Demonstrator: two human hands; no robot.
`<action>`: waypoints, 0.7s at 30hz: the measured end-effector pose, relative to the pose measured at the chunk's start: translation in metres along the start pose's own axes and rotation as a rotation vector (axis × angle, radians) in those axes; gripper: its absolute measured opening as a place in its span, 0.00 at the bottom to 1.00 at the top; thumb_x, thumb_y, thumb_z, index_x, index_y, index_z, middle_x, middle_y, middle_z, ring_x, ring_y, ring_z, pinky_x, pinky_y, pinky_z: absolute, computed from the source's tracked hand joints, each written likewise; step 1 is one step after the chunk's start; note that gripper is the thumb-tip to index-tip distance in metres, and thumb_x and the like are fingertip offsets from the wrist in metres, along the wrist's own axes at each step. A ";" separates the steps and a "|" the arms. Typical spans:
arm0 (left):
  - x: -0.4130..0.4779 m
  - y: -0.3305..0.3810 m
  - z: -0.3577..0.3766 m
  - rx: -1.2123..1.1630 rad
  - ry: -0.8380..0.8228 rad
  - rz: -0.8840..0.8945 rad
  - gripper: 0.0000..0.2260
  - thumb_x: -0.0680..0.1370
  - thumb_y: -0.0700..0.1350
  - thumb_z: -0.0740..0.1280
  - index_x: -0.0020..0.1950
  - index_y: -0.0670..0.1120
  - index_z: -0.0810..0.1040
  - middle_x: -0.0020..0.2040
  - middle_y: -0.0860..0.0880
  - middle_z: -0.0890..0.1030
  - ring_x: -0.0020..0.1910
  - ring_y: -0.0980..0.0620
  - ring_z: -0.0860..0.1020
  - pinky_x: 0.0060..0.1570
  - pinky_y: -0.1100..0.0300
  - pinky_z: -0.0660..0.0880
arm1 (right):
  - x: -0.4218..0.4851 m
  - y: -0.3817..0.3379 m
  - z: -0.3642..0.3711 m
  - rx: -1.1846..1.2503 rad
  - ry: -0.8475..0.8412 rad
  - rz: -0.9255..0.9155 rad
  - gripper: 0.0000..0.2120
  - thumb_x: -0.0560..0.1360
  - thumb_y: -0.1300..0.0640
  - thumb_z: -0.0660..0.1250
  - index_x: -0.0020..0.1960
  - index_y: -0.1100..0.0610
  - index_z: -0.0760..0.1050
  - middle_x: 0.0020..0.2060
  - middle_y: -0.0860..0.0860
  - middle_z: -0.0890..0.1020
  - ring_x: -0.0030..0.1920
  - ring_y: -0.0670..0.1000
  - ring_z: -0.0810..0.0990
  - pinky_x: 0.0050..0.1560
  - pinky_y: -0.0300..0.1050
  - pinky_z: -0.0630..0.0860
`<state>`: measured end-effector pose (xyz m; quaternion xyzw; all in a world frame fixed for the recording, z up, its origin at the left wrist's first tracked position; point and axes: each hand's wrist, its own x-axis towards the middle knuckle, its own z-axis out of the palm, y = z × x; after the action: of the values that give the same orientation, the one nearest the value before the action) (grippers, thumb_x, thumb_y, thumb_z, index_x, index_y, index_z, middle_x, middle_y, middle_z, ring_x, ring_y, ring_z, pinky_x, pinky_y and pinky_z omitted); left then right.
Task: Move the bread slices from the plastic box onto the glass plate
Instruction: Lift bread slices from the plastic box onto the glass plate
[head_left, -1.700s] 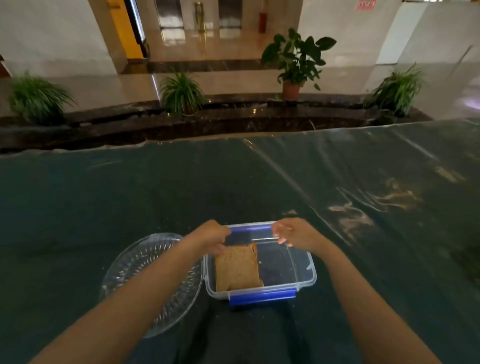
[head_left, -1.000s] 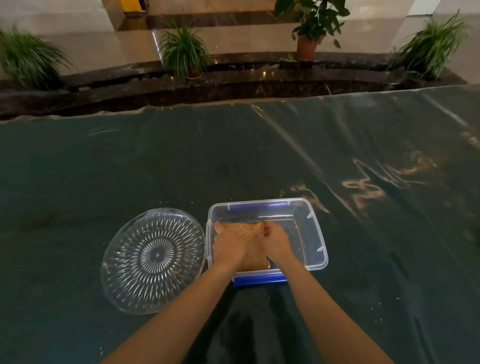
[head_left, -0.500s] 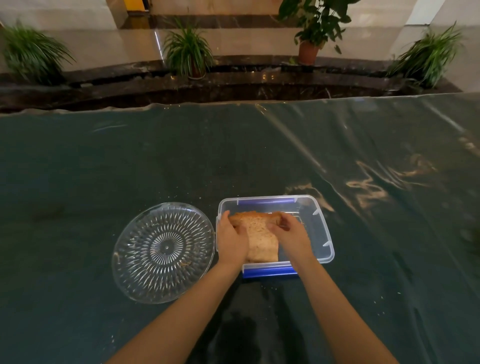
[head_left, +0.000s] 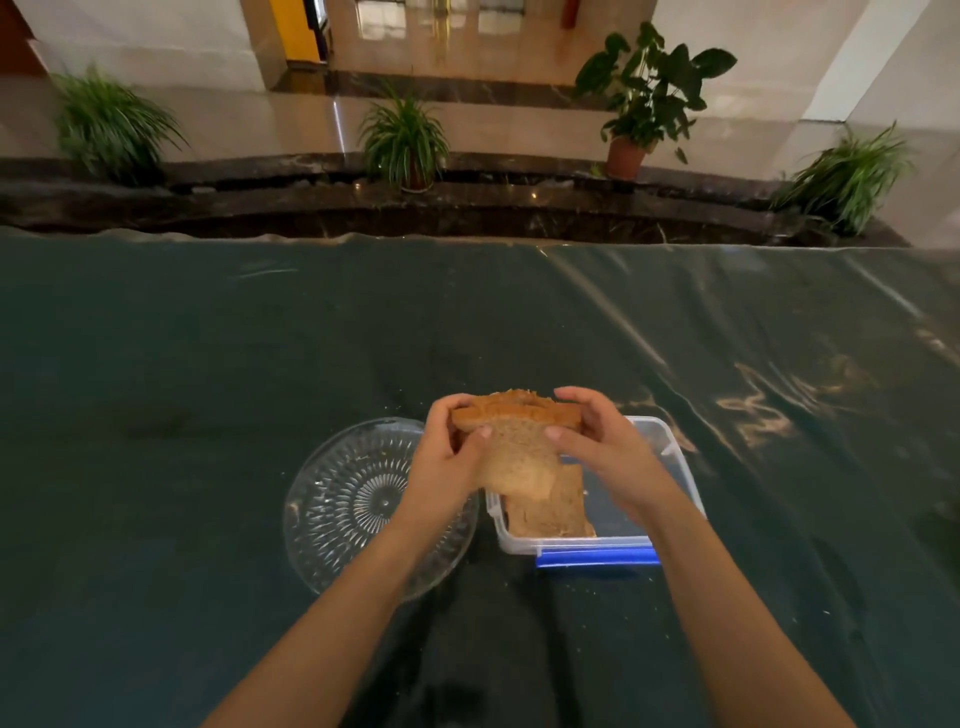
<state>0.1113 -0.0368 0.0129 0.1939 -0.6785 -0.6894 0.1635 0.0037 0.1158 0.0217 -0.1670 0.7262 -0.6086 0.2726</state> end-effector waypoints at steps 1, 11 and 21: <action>-0.001 0.000 -0.010 -0.008 0.004 0.003 0.11 0.78 0.39 0.63 0.59 0.50 0.70 0.51 0.56 0.78 0.46 0.65 0.80 0.40 0.69 0.79 | 0.002 -0.001 0.010 -0.028 -0.015 0.000 0.20 0.73 0.57 0.69 0.62 0.46 0.70 0.54 0.50 0.80 0.55 0.50 0.79 0.47 0.40 0.80; -0.004 -0.026 -0.108 -0.061 0.089 -0.145 0.16 0.77 0.39 0.66 0.62 0.54 0.74 0.52 0.57 0.79 0.51 0.60 0.78 0.49 0.64 0.77 | 0.025 0.005 0.102 -0.131 -0.041 -0.016 0.13 0.72 0.59 0.70 0.56 0.51 0.76 0.50 0.54 0.81 0.52 0.54 0.80 0.48 0.39 0.79; 0.021 -0.088 -0.136 0.114 0.318 -0.402 0.18 0.75 0.41 0.69 0.65 0.47 0.74 0.56 0.50 0.76 0.53 0.52 0.75 0.54 0.56 0.76 | 0.076 0.059 0.162 -0.383 -0.024 0.083 0.14 0.73 0.59 0.68 0.58 0.58 0.75 0.50 0.51 0.78 0.50 0.50 0.76 0.51 0.42 0.73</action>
<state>0.1632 -0.1635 -0.0763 0.4395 -0.6299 -0.6296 0.1168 0.0455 -0.0448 -0.0681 -0.1931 0.8318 -0.4453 0.2694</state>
